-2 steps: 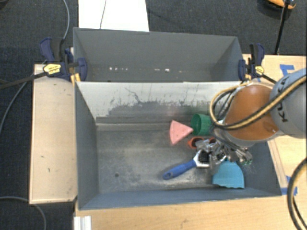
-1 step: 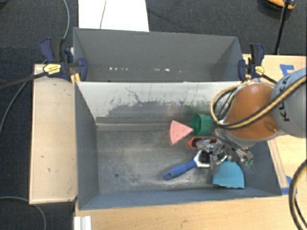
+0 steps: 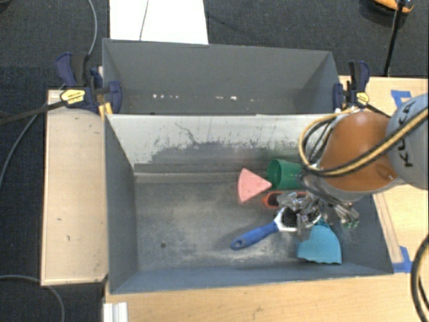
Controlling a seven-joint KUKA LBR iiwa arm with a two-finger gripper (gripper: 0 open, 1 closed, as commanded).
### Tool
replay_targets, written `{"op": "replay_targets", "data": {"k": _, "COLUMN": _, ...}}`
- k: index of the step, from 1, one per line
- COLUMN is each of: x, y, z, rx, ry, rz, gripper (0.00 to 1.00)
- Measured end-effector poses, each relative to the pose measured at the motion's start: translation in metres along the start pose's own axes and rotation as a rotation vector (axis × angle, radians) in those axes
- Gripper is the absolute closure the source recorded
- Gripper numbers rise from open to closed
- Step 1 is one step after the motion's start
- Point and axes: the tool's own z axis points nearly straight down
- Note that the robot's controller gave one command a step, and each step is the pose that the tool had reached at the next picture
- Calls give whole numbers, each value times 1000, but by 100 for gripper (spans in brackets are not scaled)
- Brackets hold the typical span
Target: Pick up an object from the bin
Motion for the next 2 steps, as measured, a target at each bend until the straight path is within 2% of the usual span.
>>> {"op": "replay_targets", "data": {"k": 1, "x": -3, "y": -2, "z": -14, "rx": 5, "ry": -12, "rz": 1, "gripper": 100}}
{"op": "replay_targets", "data": {"k": 2, "x": -3, "y": -1, "z": -20, "rx": 4, "ry": -8, "rz": 1, "gripper": 100}}
